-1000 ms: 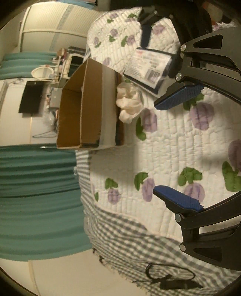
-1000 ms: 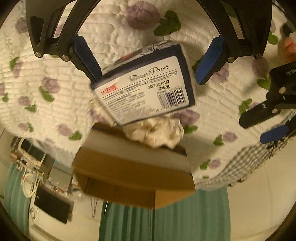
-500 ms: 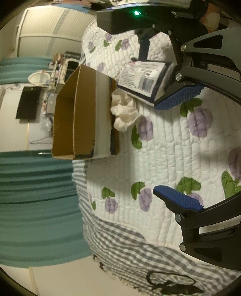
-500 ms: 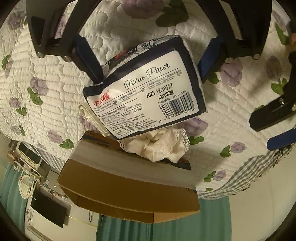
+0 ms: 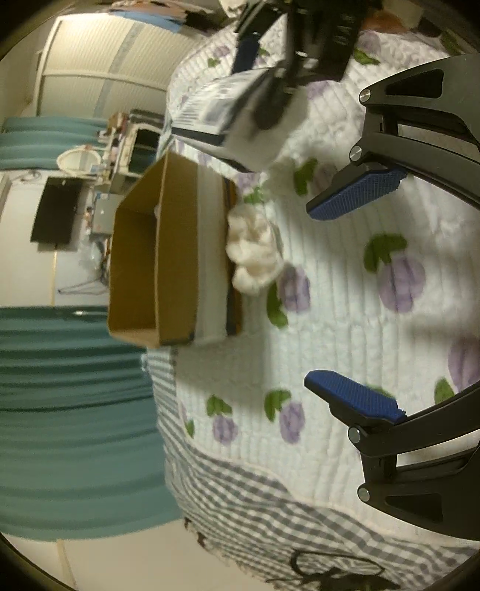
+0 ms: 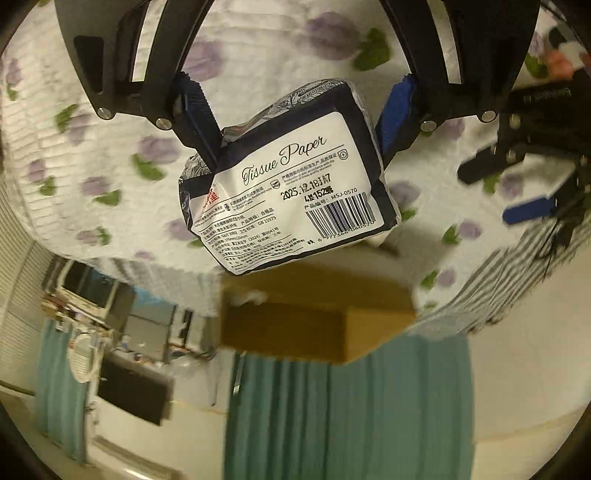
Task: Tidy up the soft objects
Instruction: 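Grasp the white tissue pack with the right tool and lift it, then grasp the crumpled cream cloth with the left tool while the right holds the tissue pack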
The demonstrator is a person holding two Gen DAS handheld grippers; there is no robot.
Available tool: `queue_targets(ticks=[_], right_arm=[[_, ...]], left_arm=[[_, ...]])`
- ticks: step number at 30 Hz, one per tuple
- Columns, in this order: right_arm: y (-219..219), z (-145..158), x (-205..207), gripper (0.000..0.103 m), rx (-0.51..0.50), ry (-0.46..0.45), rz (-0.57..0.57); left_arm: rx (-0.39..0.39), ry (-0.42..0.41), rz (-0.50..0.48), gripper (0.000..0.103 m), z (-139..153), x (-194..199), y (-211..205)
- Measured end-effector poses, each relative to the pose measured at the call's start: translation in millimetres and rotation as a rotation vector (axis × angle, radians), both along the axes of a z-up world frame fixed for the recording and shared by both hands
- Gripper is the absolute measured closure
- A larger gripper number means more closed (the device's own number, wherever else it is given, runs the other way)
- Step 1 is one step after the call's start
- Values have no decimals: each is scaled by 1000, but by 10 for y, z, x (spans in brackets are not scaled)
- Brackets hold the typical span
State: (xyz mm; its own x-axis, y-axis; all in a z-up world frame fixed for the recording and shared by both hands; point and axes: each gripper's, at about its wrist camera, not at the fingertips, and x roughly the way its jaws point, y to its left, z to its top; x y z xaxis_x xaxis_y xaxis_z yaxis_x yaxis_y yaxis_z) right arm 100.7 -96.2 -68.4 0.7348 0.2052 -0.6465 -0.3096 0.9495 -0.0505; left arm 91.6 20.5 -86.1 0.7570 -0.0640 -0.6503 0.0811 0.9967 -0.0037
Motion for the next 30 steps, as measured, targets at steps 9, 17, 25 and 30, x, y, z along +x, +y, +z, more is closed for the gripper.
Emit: queue_targets(ticks=[9,17,25,30], right_arm=[[-448,114,493,26,-78,-22,-73],[-543,-58,932,26,-116,16,-46],[-633,-146,1071,26,-98,49,-67],[-666,-159,1022,26,-92,58,-80]], left_arm=[[-28,31,-36,18,-105,548,-435],[-70,133,-23,20,-469,1125,-595],[-50,136,-30,53,-597,1207,-554],[-77,132,-48,82,-537,1118,-418]])
